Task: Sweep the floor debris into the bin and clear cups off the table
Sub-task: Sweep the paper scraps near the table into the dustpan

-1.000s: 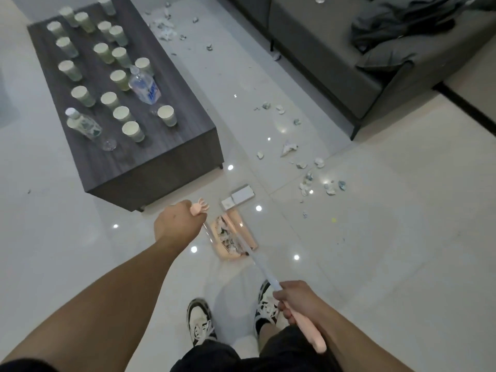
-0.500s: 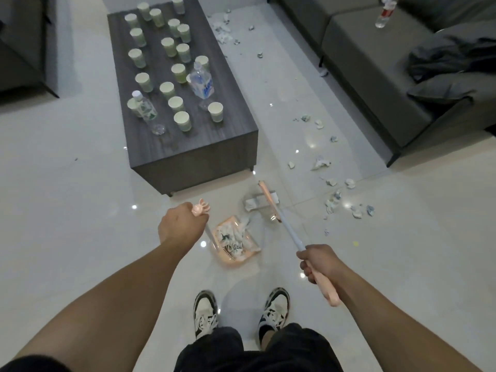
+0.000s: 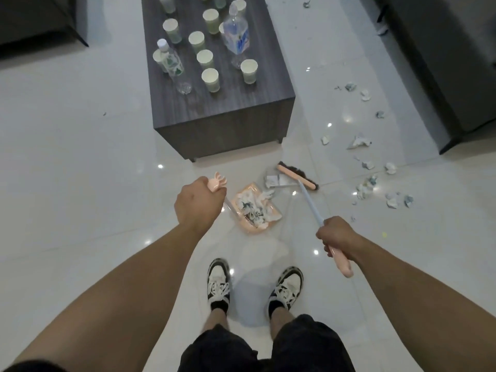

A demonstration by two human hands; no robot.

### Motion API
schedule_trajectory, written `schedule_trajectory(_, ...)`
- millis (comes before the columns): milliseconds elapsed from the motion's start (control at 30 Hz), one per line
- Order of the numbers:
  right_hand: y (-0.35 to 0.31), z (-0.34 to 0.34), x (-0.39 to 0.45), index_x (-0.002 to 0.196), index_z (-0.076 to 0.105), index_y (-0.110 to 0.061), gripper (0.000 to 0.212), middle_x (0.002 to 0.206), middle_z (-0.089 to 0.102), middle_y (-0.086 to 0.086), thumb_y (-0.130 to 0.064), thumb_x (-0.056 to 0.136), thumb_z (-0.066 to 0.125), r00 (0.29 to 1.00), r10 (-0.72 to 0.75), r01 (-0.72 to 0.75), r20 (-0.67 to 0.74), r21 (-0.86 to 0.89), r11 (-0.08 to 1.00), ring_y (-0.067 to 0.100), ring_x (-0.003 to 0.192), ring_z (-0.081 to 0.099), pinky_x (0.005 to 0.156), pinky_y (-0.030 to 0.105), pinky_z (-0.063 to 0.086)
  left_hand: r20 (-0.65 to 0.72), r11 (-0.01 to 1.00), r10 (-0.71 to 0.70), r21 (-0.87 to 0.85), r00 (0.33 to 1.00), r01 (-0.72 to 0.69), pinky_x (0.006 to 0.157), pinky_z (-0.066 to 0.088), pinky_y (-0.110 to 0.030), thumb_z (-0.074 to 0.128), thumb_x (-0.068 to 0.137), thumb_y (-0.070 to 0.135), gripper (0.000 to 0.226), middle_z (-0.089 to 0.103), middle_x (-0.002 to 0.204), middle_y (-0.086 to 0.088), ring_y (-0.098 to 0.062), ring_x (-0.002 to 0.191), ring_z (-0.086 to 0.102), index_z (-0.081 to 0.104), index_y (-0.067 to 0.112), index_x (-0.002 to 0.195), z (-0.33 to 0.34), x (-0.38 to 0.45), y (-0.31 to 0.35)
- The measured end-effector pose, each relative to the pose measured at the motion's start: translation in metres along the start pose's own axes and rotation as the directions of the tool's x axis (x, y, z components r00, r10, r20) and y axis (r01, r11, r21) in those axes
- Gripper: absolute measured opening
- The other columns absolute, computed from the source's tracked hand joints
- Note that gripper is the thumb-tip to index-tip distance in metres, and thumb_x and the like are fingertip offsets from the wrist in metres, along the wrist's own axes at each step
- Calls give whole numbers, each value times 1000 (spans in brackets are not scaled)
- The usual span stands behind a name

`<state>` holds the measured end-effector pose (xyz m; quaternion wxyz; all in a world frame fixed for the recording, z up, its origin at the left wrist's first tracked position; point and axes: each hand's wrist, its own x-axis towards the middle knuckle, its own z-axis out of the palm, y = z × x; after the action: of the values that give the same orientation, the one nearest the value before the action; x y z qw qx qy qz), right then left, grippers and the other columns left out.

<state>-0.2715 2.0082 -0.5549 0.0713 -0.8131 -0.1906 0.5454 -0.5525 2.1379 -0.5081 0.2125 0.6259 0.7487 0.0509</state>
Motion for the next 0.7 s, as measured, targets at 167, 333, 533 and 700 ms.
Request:
schedule_trajectory(167, 6, 25, -30, 110, 54, 6, 24, 83, 57, 22, -1, 89, 46, 995, 48, -34, 82, -160, 987, 28, 56, 56, 50, 30, 49, 10, 1000, 27, -13, 1000, -27, 52, 32, -27, 57, 81, 46, 29, 55, 62, 3, -16, 56, 51, 50, 21, 68, 3, 1, 3)
schedule_trajectory(333, 16, 47, -61, 111, 53, 2, 25, 80, 55, 18, -3, 88, 45, 980, 79, -52, 182, -150, 987, 22, 50, 52, 44, 25, 46, 34, 998, 67, -13, 997, -67, 52, 33, -27, 57, 82, 48, 29, 54, 63, 4, -16, 56, 50, 50, 23, 69, 4, 2, 4)
schedule_trajectory(533, 32, 66, -96, 99, 56, -8, 13, 75, 50, 13, -6, 86, 54, 969, 24, -36, 244, 45, 998, 17, 46, 46, 45, 25, 42, 44, 996, 90, -13, 995, -89, 55, 39, -28, 55, 82, 49, 30, 55, 64, 3, -18, 59, 53, 50, 23, 69, 1, 6, -4)
schedule_trajectory(700, 39, 71, -108, 103, 60, -10, 16, 68, 50, 10, -9, 87, 57, 990, 9, -32, 144, 161, 986, 15, 40, 46, 41, 23, 41, 94, 995, 103, -26, 990, -101, 62, 50, -32, 58, 83, 49, 30, 60, 69, -1, -25, 65, 59, 54, 21, 72, -8, 11, -20)
